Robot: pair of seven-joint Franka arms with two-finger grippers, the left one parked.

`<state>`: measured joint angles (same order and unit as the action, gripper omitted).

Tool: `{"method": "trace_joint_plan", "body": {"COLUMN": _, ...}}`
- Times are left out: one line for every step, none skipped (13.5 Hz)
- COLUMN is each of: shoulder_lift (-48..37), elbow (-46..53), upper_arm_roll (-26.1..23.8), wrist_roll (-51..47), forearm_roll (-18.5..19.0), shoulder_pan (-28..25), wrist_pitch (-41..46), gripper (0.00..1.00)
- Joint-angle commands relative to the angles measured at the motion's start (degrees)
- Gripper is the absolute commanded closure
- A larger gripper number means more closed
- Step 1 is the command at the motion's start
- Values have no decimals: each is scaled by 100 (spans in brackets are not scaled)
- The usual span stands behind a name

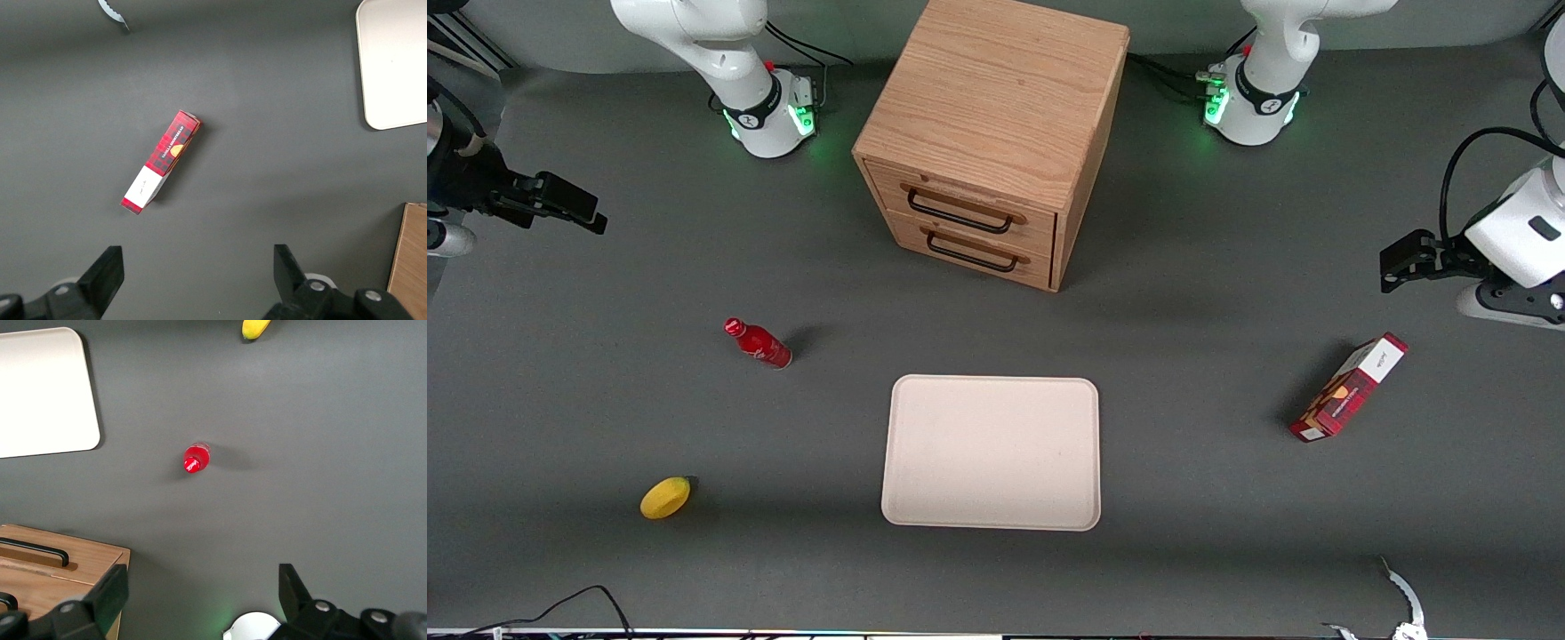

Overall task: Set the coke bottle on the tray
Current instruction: 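Move the open right gripper down to the red Coca-Cola bottle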

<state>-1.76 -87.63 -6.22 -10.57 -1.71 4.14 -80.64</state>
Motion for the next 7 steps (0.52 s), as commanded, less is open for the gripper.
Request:
{"method": "trace_joint_plan", "body": {"shoulder_lift": 106, "elbow": 220, "upper_arm_roll": 15, "wrist_roll": -103, "forearm_roll": 101, "shoulder_pan": -45, "wrist_pitch": 250, "gripper": 0}}
{"method": "trace_joint_plan", "body": {"shoulder_lift": 115, "elbow": 185, "upper_arm_roll": 15, "wrist_roll": -103, "forearm_roll": 101, "shoulder_pan": -45, "wrist_pitch": 251, "gripper": 0}}
{"method": "trace_joint_plan", "body": {"shoulder_lift": 150, "elbow": 124, "upper_arm_roll": 6, "wrist_roll": -103, "forearm_roll": 84, "shoulder_pan": -45, "wrist_pitch": 251, "gripper": 0}}
{"method": "trace_joint_plan", "body": {"shoulder_lift": 254, "elbow": 2, "upper_arm_roll": -2, "wrist_roll": -147, "forearm_roll": 49, "shoulder_pan": -53, "wrist_pitch": 233, "gripper": 0}}
{"method": "trace_joint_plan", "body": {"shoulder_lift": 273, "elbow": -321, "upper_arm_roll": -11, "wrist_roll": -139, "forearm_roll": 31, "shoulder_pan": -54, "wrist_pitch": 24, "gripper": 0}}
{"method": "trace_joint_plan", "body": {"shoulder_lift": 221, "elbow": -708, "upper_arm_roll": -37, "wrist_roll": -147, "forearm_roll": 31, "shoulder_pan": -62, "wrist_pitch": -439, "gripper": 0}}
{"method": "trace_joint_plan", "body": {"shoulder_lift": 177, "elbow": -1164, "upper_arm_roll": -64, "wrist_roll": -182, "forearm_roll": 22, "shoulder_pan": -71, "wrist_pitch": -861, "gripper": 0}}
